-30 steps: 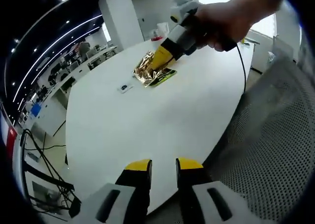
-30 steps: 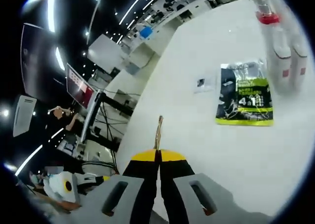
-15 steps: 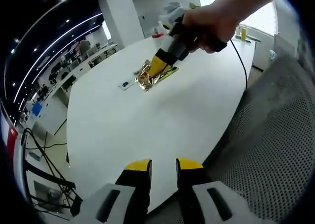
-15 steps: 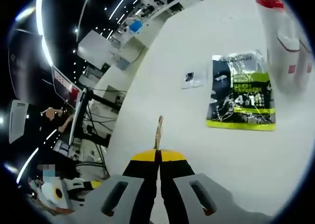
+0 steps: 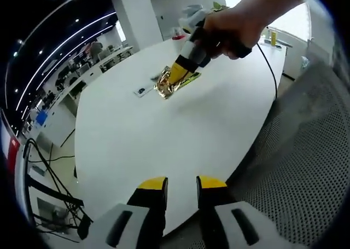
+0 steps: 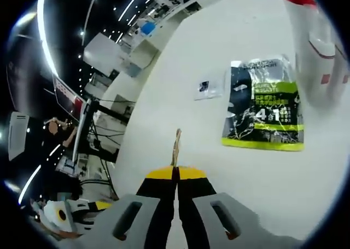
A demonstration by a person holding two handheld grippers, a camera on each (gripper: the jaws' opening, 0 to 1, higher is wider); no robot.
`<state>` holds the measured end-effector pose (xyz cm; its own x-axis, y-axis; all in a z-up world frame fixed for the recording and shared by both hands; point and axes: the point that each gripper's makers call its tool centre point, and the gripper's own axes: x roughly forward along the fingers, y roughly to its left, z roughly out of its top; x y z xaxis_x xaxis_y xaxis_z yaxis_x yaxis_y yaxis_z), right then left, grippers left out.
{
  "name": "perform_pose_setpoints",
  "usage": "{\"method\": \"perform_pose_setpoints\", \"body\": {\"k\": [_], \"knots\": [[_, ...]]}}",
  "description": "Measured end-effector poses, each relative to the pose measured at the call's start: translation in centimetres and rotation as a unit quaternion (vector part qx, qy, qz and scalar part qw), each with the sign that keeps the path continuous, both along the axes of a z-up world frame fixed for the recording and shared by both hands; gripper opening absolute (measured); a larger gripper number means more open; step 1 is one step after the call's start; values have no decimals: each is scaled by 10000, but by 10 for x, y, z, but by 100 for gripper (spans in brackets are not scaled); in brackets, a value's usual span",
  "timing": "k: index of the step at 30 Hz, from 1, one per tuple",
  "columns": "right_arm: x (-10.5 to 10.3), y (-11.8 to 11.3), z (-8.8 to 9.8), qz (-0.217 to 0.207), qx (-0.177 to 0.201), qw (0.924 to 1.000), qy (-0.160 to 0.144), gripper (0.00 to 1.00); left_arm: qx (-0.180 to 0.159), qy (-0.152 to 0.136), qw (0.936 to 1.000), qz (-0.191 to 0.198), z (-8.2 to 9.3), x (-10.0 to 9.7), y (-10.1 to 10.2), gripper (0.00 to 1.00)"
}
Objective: Arrange the skincare products in the storage area until every visible bottle or jar stands upright without overlapping.
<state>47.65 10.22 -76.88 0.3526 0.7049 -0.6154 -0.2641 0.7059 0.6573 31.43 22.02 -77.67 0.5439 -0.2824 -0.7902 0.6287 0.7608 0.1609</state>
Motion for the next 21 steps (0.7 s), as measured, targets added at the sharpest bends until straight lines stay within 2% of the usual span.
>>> {"method": "perform_pose_setpoints", "body": {"k": [4, 11, 15, 21], "knots": [[3, -8, -4, -22, -65, 10000, -17, 0, 72, 109, 9999, -59, -4, -3, 0, 21], [12, -18, -12, -180, -116, 9998, 59, 0, 119, 71, 9999, -94, -4, -2, 1, 21], [21, -12, -15, -218, -83, 9997, 117, 0, 166, 132, 9997, -123, -6, -5, 1, 21], [29, 1, -25, -19, -231, 9995, 215, 0, 260, 166, 9994, -157, -8, -5, 4, 21]]}}
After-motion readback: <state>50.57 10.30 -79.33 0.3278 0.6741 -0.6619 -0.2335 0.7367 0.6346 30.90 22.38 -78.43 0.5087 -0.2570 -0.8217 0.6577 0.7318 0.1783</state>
